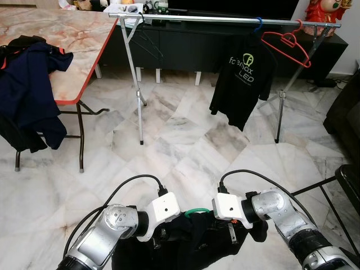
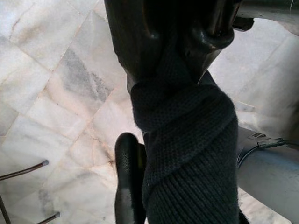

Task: Hang hanger

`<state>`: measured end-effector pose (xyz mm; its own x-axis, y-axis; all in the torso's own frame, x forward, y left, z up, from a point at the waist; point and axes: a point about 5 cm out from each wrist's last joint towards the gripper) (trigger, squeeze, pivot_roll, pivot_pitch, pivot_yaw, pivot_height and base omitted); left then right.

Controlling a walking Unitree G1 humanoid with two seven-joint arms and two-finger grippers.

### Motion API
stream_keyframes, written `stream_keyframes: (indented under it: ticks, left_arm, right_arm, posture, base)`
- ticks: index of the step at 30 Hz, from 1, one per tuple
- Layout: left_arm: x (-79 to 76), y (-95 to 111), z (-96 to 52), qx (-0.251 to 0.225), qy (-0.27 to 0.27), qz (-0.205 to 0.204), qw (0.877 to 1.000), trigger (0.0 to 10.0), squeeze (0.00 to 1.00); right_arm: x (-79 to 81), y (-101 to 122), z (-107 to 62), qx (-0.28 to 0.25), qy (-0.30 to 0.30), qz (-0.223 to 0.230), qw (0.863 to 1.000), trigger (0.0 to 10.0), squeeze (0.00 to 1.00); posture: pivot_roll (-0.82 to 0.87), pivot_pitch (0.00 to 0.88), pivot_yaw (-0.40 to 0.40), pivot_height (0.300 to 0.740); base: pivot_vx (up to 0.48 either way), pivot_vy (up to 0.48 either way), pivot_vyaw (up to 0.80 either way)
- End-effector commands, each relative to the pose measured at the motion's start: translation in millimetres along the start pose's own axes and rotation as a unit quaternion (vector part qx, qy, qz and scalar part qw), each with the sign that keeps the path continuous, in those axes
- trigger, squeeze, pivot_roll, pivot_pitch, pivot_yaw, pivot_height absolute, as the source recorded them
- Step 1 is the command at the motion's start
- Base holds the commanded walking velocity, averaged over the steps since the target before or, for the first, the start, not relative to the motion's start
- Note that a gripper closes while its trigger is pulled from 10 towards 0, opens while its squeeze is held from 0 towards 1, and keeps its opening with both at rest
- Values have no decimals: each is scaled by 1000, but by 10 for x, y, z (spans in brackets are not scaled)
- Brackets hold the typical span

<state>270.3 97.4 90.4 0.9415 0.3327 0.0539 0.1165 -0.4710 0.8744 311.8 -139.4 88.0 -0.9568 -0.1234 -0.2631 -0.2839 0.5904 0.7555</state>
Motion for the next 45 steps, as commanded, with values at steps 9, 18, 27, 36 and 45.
stream_keyframes:
  ticks: [9,18,27,36,45]
  left_arm:
    - [-38,-33,1,4,-15,-9,1000,0,0]
    - [-36,-33,-8,0,-16,-9,1000,0,0]
    - [-31,-34,-30,-1,-16,-14,1000,0,0]
    - [-46,-49,-41,2,-21,-19,1000,0,0]
    - [-64,-62,-53,4,-27,-26,999,0,0]
  right_arm:
    - [-68,59,-46,-19,-27,-3,999,0,0]
    - [-75,53,-48,-16,-32,-2,999,0,0]
    - [-75,40,-49,-11,-34,0,999,0,0]
    - [-79,31,-55,-7,-39,-1,999,0,0]
    - [-78,27,-52,-6,-39,0,999,0,0]
  posture:
    - [48,150,-70,740]
    - [48,151,-70,740]
    - [50,152,-71,740]
    - [49,152,-71,740]
    - [50,154,-71,740]
  base:
    - [0,0,0]
    - [0,0,0]
    - [0,0,0]
    - [0,0,0]
    - [0,0,0]
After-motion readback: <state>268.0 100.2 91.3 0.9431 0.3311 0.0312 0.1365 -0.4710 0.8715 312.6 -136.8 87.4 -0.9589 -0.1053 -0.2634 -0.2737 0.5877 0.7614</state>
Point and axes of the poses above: a point about 5 cm out from each wrist's last joint towards the gripper, its own z axis pointing out of the wrist towards the gripper, its own y axis along the axis of the wrist's last joint, x = y × z, and after that the axes turned 5 degrees about -z, right-handed
